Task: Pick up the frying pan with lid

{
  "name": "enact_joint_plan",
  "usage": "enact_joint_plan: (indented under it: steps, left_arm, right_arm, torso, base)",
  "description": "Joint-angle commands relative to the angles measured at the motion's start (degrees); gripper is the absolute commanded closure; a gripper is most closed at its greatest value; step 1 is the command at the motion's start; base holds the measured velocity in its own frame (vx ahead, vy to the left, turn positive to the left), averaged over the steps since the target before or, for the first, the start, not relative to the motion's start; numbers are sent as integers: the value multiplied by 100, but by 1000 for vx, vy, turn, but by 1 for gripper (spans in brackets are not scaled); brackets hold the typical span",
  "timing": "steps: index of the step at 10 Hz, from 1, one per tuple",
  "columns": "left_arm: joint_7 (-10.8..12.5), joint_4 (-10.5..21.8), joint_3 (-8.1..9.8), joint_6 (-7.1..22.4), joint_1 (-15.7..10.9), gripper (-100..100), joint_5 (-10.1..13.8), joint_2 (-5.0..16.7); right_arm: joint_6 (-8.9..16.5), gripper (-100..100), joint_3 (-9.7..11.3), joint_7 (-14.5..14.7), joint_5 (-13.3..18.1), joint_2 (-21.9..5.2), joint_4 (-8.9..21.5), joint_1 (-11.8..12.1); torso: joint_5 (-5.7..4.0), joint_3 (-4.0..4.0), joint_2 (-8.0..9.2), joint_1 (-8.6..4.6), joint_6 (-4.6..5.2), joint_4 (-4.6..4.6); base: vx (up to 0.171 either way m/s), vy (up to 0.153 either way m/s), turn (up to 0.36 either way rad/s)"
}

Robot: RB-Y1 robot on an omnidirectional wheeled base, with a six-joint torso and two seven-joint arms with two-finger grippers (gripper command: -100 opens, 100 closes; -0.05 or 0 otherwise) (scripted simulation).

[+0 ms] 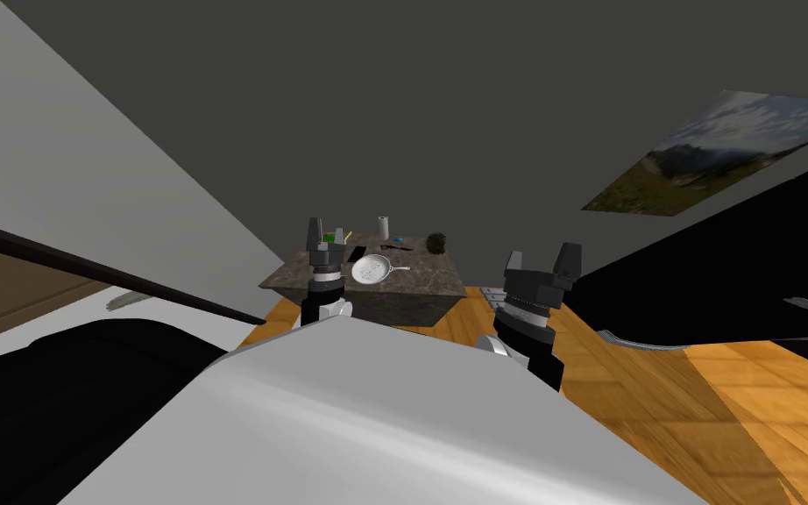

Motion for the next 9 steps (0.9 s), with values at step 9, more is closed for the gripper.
enact_joint_plan:
  steps: [9]
  left_arm:
    - [118, -17, 325, 1325, -282, -100, -102, 825]
  right_arm:
    - [0, 0, 0, 0, 0, 0, 0, -1]
  torso:
    - [2, 15, 25, 8, 0, 6]
  base:
    - [-83, 6, -31]
